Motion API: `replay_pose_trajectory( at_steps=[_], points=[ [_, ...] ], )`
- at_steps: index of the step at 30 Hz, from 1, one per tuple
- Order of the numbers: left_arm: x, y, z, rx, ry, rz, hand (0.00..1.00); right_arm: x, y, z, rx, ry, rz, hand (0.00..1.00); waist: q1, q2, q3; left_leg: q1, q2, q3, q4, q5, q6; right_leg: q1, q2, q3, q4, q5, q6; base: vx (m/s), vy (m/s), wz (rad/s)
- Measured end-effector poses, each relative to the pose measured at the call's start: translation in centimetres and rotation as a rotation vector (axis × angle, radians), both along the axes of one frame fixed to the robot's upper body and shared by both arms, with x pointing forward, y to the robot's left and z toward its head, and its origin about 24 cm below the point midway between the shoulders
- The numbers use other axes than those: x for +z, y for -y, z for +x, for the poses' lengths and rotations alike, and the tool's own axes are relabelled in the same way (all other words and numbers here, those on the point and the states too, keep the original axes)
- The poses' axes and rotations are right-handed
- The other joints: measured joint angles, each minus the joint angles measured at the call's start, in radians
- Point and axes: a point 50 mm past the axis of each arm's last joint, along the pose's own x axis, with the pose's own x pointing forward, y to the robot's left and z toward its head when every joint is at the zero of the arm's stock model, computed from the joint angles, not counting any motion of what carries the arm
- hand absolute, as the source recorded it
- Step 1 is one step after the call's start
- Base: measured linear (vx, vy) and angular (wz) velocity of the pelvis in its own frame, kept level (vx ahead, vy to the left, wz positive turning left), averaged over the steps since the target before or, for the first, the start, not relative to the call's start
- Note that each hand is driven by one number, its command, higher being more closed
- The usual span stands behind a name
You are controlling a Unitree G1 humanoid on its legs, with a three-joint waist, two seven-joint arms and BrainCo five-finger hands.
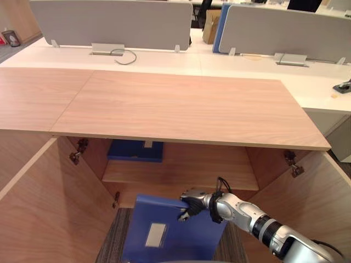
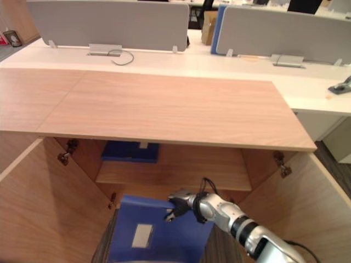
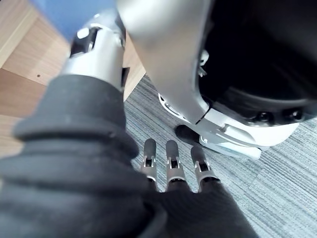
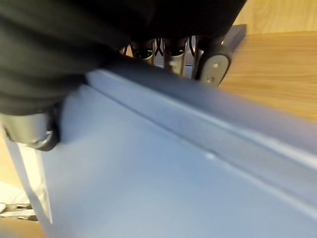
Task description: Walk over to the cabinet, pick up the folder, carry it to the office cabinet, place the folder inside the office cabinet, then close the office cabinet door
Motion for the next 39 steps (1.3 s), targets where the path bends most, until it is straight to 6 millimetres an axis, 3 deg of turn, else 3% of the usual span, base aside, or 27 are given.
replay_pose_trajectory(
  at_steps=[4, 7, 9, 12, 15, 16, 18, 20, 21, 22, 25, 29, 31, 34, 38, 39],
  points=[
    [0.0, 0.4, 0.5, -0.018, 0.025, -0.003, 0.00, -0.9, 4.5, 1.5, -0.370, -0.036, 0.024, 1.00, 0.010, 0.020, 0.018, -0.018, -0.002, 0.002, 0.000, 0.000, 0.001, -0.026, -0.004, 0.003, 0.012, -0.001, 0.001, -0.02, 0.010, -0.02],
    [0.0, 0.7, 0.5, -0.013, 0.030, -0.008, 0.00, -0.3, 7.1, 2.5, -0.717, -0.069, 0.262, 1.00, 0.003, 0.033, 0.027, -0.019, -0.002, 0.010, 0.000, 0.000, 0.001, -0.034, -0.004, 0.014, 0.016, -0.001, 0.001, -0.01, 0.014, -0.10],
    [0.1, 0.9, 0.9, -0.012, 0.046, -0.009, 0.00, -0.3, 8.1, 2.9, -0.998, -0.122, 0.545, 1.00, -0.002, 0.044, 0.041, -0.017, -0.001, 0.021, 0.001, -0.003, 0.004, -0.040, -0.008, 0.025, 0.022, -0.001, 0.001, -0.02, 0.023, -0.19],
    [0.1, 1.7, 1.7, -0.003, 0.075, -0.021, 0.00, 0.7, 7.7, 4.1, -1.301, -0.202, 1.045, 1.00, 0.019, 0.078, 0.096, -0.029, 0.008, 0.093, 0.031, -0.026, 0.013, -0.129, -0.028, 0.076, 0.130, -0.015, 0.012, -0.07, 0.066, -0.62],
    [0.2, 1.3, 2.3, 0.012, 0.081, -0.004, 0.00, 0.9, 6.0, 4.5, -1.427, -0.351, 1.385, 1.00, 0.026, 0.087, 0.141, -0.107, 0.052, 0.146, 0.198, -0.103, 0.033, -0.214, -0.044, 0.074, 0.249, -0.014, 0.012, -0.12, -0.004, -0.60],
    [0.2, 1.4, 2.4, 0.024, 0.077, 0.002, 0.00, 0.4, 5.3, 4.0, -1.485, -0.441, 1.519, 1.00, 0.026, 0.100, 0.165, -0.118, 0.083, 0.139, 0.264, -0.136, 0.036, -0.234, -0.068, 0.029, 0.335, -0.054, -0.010, -0.09, -0.027, -0.04],
    [0.2, 1.1, 2.4, 0.045, 0.074, 0.010, 0.00, 0.2, 4.6, 3.7, -1.509, -0.508, 1.619, 1.00, 0.030, 0.099, 0.176, -0.152, 0.108, 0.118, 0.344, -0.177, 0.022, -0.245, -0.118, -0.019, 0.376, -0.064, -0.005, -0.10, -0.061, 0.12],
    [0.3, 0.3, 2.3, 0.078, 0.073, 0.026, 0.00, 0.3, 3.7, 3.7, -1.508, -0.571, 1.691, 1.00, 0.045, 0.079, 0.183, -0.212, 0.124, 0.096, 0.441, -0.224, -0.008, -0.239, -0.166, -0.052, 0.322, -0.053, -0.007, -0.08, -0.098, 0.13],
    [0.3, 0.3, 2.5, 0.115, 0.078, 0.021, 0.00, 0.6, 3.3, 3.9, -1.481, -0.596, 1.715, 1.00, 0.057, 0.075, 0.197, -0.249, 0.147, 0.077, 0.497, -0.247, -0.022, -0.240, -0.171, -0.078, 0.305, -0.032, 0.047, -0.08, -0.158, 0.13],
    [0.2, 0.7, 2.4, 0.129, 0.078, 0.006, 0.00, 0.7, 2.9, 4.0, -1.463, -0.613, 1.713, 1.00, 0.055, 0.086, 0.207, -0.278, 0.170, 0.056, 0.499, -0.242, -0.032, -0.248, -0.146, -0.102, 0.293, -0.036, 0.043, -0.08, -0.188, 0.15],
    [0.2, 1.2, 2.5, 0.182, 0.084, -0.018, 0.00, 0.6, 2.6, 3.9, -1.468, -0.642, 1.725, 1.00, 0.056, 0.088, 0.235, -0.301, 0.188, 0.024, 0.456, -0.200, -0.064, -0.274, -0.118, -0.132, 0.308, -0.051, 0.024, -0.01, -0.149, 0.20],
    [0.3, 1.3, 3.6, 0.183, 0.117, -0.026, 0.00, 1.9, 3.1, 4.6, -1.436, -0.640, 1.825, 1.00, 0.045, 0.092, 0.260, -0.297, 0.173, -0.006, 0.401, -0.145, -0.066, -0.293, -0.143, -0.172, 0.380, -0.088, 0.004, 0.08, -0.099, 0.29],
    [0.6, 1.4, 4.6, 0.176, 0.153, -0.030, 0.00, 3.9, 3.4, 6.3, -1.379, -0.618, 1.908, 1.00, 0.044, 0.097, 0.282, -0.299, 0.156, -0.008, 0.386, -0.133, -0.064, -0.318, -0.168, -0.175, 0.431, -0.111, 0.003, 0.07, -0.044, 0.16],
    [1.3, 2.0, 6.6, 0.131, 0.236, -0.039, 0.00, 10.3, 4.6, 10.5, -1.223, -0.526, 2.173, 1.00, 0.042, 0.119, 0.349, -0.318, 0.126, -0.018, 0.392, -0.128, -0.058, -0.355, -0.225, -0.178, 0.512, -0.144, 0.008, -0.01, -0.004, 0.22],
    [1.5, 2.3, 7.0, 0.114, 0.253, -0.044, 0.00, 17.8, 7.9, 13.1, -1.074, -0.332, 2.487, 1.00, 0.049, 0.136, 0.388, -0.383, 0.079, -0.039, 0.434, -0.130, -0.052, -0.411, -0.309, -0.196, 0.611, -0.182, 0.020, -0.03, 0.024, 0.35],
    [1.5, 2.3, 7.1, 0.112, 0.260, -0.044, 0.00, 18.6, 8.5, 13.3, -1.063, -0.305, 2.529, 1.00, 0.051, 0.137, 0.389, -0.399, 0.072, -0.044, 0.445, -0.132, -0.048, -0.423, -0.323, -0.200, 0.625, -0.188, 0.023, -0.03, 0.027, 0.40]
  ],
)
